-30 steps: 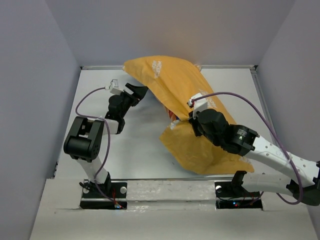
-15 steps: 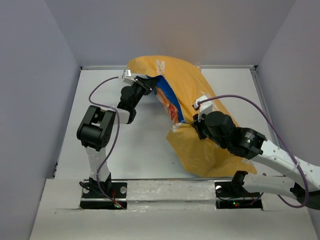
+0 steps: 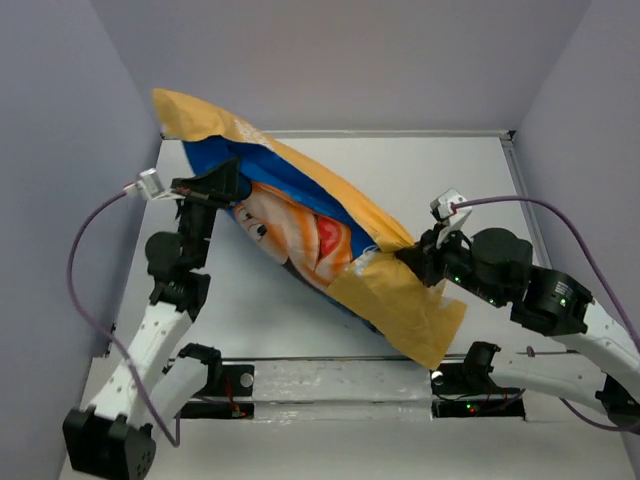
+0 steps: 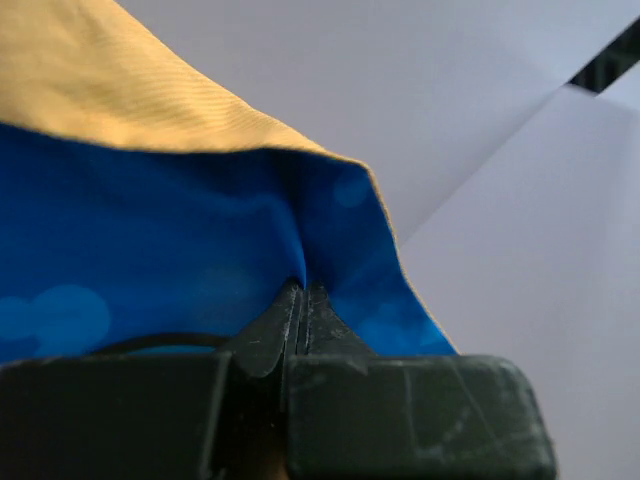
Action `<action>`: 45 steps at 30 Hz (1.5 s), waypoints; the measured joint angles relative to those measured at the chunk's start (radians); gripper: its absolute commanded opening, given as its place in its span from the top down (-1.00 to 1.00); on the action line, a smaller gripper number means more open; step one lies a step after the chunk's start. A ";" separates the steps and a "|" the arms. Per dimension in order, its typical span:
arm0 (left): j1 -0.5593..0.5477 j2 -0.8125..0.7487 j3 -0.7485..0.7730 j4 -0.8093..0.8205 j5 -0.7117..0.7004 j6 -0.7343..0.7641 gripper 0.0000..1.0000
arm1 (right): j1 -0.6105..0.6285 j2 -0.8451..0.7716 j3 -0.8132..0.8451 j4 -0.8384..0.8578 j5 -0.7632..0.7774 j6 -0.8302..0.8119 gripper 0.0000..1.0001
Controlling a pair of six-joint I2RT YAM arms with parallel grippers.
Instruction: Put the pillow into the pillowcase
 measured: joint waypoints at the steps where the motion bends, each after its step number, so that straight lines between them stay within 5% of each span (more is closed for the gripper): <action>1: 0.000 -0.091 0.005 -0.040 -0.011 0.016 1.00 | 0.000 -0.010 0.016 0.000 -0.032 0.009 1.00; 5: -0.002 -0.360 0.104 -0.259 -0.042 0.090 1.00 | 0.004 -0.030 0.096 0.000 -0.213 0.085 1.00; 11: -0.007 -0.428 0.225 -0.562 -0.070 0.146 1.00 | 0.008 -0.002 0.203 -0.021 -0.270 0.165 1.00; 15: -0.004 -0.408 0.162 -0.665 -0.106 0.151 1.00 | -0.031 0.076 0.219 -0.023 -0.154 0.159 0.42; 21: -0.002 -0.253 0.008 -0.653 -0.148 0.123 1.00 | -0.689 0.393 0.093 0.264 -0.378 0.159 -0.48; 24: -0.012 -0.073 0.027 -0.564 -0.154 0.109 1.00 | -0.847 0.684 0.163 0.360 -0.380 0.151 -0.61; 26: -0.010 0.079 0.078 -0.520 -0.170 0.105 0.50 | -0.875 0.855 0.289 0.303 -0.408 0.149 -0.64; 27: -0.006 0.154 0.113 -0.500 -0.181 0.104 -0.19 | -0.877 0.918 0.367 0.282 -0.435 0.149 -0.64; 30: -0.003 0.301 0.206 -0.465 -0.196 0.111 -0.93 | -0.845 0.917 0.445 0.269 -0.476 0.143 -0.61; 38: 0.007 0.319 0.385 -0.455 -0.177 0.159 -0.98 | -0.582 0.389 0.121 0.311 -0.464 0.124 -0.55; 41: 0.002 0.236 0.314 -0.433 -0.151 0.158 -0.98 | -0.589 0.361 0.085 0.310 -0.431 0.105 -0.60; 45: -0.012 0.128 0.153 -0.420 -0.134 0.150 -0.98 | -0.590 0.533 0.119 0.295 -0.358 0.053 -0.59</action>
